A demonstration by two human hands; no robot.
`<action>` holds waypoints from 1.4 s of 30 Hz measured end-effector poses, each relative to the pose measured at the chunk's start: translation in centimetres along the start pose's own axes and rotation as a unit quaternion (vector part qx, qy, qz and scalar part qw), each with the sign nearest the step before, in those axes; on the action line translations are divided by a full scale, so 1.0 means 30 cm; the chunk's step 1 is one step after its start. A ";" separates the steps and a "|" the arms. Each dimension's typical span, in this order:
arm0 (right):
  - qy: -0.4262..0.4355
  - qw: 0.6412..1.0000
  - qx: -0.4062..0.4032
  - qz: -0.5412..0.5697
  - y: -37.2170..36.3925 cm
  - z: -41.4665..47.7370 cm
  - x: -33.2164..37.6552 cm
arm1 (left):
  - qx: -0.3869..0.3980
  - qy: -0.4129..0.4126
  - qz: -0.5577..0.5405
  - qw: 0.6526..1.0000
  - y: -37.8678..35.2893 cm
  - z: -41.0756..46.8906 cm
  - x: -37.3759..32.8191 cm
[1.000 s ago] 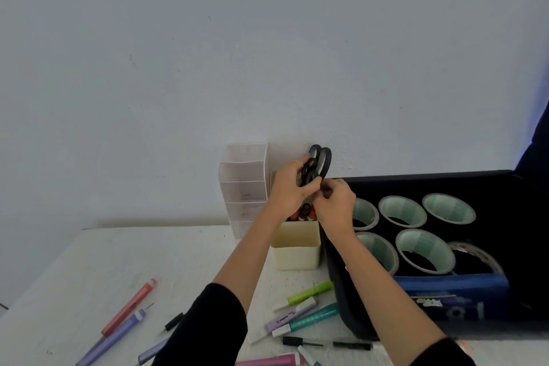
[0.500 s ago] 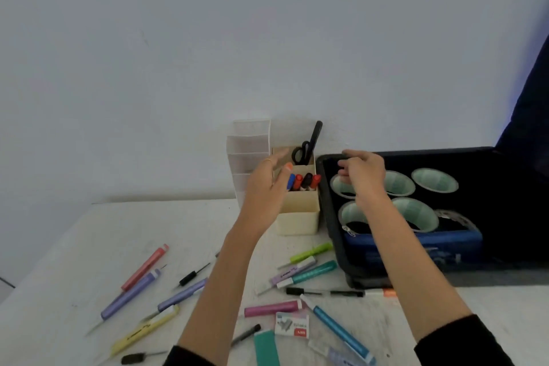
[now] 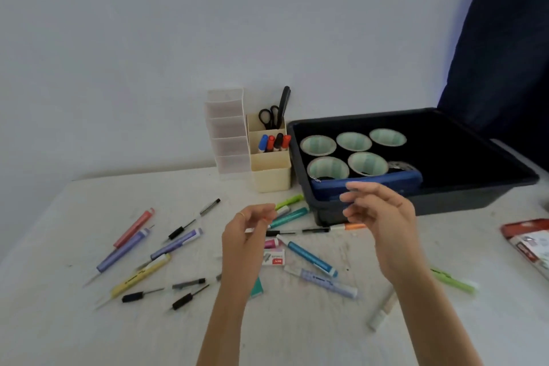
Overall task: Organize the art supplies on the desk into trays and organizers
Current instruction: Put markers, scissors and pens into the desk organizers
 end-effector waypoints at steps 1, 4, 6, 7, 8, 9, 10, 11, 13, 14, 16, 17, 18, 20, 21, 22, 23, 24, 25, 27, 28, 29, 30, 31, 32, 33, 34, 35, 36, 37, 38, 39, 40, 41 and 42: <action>-0.012 0.999 -0.019 -0.023 0.032 -0.017 -0.024 | 0.002 0.007 -0.008 1.000 -0.009 -0.016 0.017; -0.088 0.984 -0.074 -0.135 0.114 -0.049 -0.112 | 0.006 0.021 -0.001 1.000 -0.037 -0.055 0.059; -0.129 0.968 -0.076 -0.202 0.135 -0.066 -0.165 | 0.010 0.028 0.068 0.997 -0.047 -0.077 0.084; -0.141 0.962 -0.064 -0.226 0.132 -0.076 -0.187 | 0.012 0.030 0.107 0.994 -0.048 -0.085 0.097; -0.147 0.956 -0.051 -0.247 0.126 -0.086 -0.207 | 0.017 0.034 0.141 0.989 -0.048 -0.090 0.112; -0.148 0.951 -0.041 -0.269 0.123 -0.100 -0.222 | 0.021 0.036 0.169 0.985 -0.050 -0.098 0.122; -0.144 0.946 -0.036 -0.289 0.118 -0.107 -0.235 | 0.021 0.036 0.196 0.980 -0.047 -0.099 0.134; -0.134 0.940 -0.036 -0.312 0.116 -0.114 -0.242 | 0.016 0.033 0.222 0.974 -0.044 -0.102 0.145; -0.101 0.915 -0.038 -0.388 0.111 -0.118 -0.242 | -0.003 0.036 0.269 0.962 -0.032 -0.109 0.164; -0.082 0.900 -0.028 -0.427 0.103 -0.114 -0.241 | -0.012 0.040 0.292 0.956 -0.026 -0.115 0.168; -0.046 0.872 0.016 -0.486 0.072 -0.095 -0.248 | -0.020 0.038 0.319 0.947 -0.020 -0.127 0.169; -0.026 0.859 0.046 -0.509 0.048 -0.082 -0.255 | -0.023 0.035 0.318 0.947 -0.017 -0.133 0.164; -0.003 0.847 0.075 -0.526 0.022 -0.069 -0.259 | -0.026 0.035 0.314 0.948 -0.014 -0.138 0.160; 0.047 0.823 0.124 -0.553 -0.035 -0.046 -0.267 | -0.030 0.039 0.296 0.954 -0.003 -0.147 0.156; 0.065 0.811 0.144 -0.563 -0.062 -0.036 -0.275 | -0.029 0.040 0.281 0.958 0.005 -0.150 0.159; 0.073 0.800 0.158 -0.575 -0.078 -0.028 -0.285 | -0.031 0.037 0.264 0.963 0.012 -0.151 0.160; 0.075 0.787 0.166 -0.590 -0.089 -0.021 -0.298 | -0.038 0.031 0.249 0.967 0.022 -0.153 0.158; 0.074 0.774 0.169 -0.606 -0.099 -0.013 -0.312 | -0.046 0.027 0.240 0.969 0.039 -0.154 0.154; 0.072 0.764 0.162 -0.620 -0.099 -0.008 -0.325 | -0.049 0.028 0.238 0.970 0.051 -0.155 0.154; 0.072 0.760 0.135 -0.632 -0.100 0.001 -0.342 | -0.056 0.045 0.231 0.970 0.078 -0.158 0.161; 0.067 0.760 0.119 -0.635 -0.091 0.002 -0.346 | -0.059 0.055 0.230 0.970 0.085 -0.158 0.166; 0.060 0.758 0.109 -0.640 -0.090 0.005 -0.353 | -0.065 0.064 0.230 0.969 0.098 -0.159 0.174; 0.050 0.757 0.100 -0.644 -0.083 0.009 -0.359 | -0.071 0.069 0.233 0.967 0.107 -0.159 0.178; 0.040 0.761 0.090 -0.641 -0.077 0.013 -0.363 | -0.077 0.070 0.241 0.965 0.120 -0.160 0.182; 0.030 0.769 0.077 -0.633 -0.066 0.019 -0.362 | -0.082 0.068 0.252 0.962 0.130 -0.159 0.183; 0.024 0.776 0.064 -0.627 -0.057 0.024 -0.359 | -0.089 0.064 0.267 0.957 0.142 -0.157 0.182; 0.018 0.779 0.055 -0.625 -0.051 0.029 -0.359 | -0.095 0.060 0.284 0.952 0.156 -0.156 0.181; 0.013 0.778 0.048 -0.627 -0.045 0.032 -0.359 | -0.101 0.057 0.298 0.948 0.166 -0.156 0.180; 0.009 0.777 0.044 -0.628 -0.042 0.036 -0.360 | -0.107 0.059 0.305 0.945 0.175 -0.158 0.180; 0.006 0.777 0.036 -0.628 -0.037 0.038 -0.358 | -0.111 0.064 0.307 0.943 0.181 -0.159 0.180; 0.006 0.779 0.027 -0.627 -0.033 0.038 -0.352 | -0.113 0.069 0.309 0.942 0.185 -0.161 0.182; 0.009 0.779 0.019 -0.627 -0.032 0.039 -0.347 | -0.114 0.072 0.311 0.941 0.187 -0.163 0.181; 0.014 0.779 0.017 -0.627 -0.032 0.037 -0.344 | -0.114 0.074 0.312 0.940 0.188 -0.165 0.182; 0.021 0.780 0.025 -0.625 -0.039 0.034 -0.343 | -0.114 0.074 0.307 0.942 0.189 -0.166 0.183; 0.028 0.784 0.043 -0.618 -0.050 0.028 -0.344 | -0.113 0.074 0.298 0.945 0.188 -0.165 0.185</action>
Point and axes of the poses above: each hand's wrist, its own z-axis towards the middle knuckle, its own y-axis out of the back of the hand, x = y × z, the point moved 7 cm from there along z, towards the middle knuckle, and after that the axes turned 5 degrees about x, right-handed, at the moved point
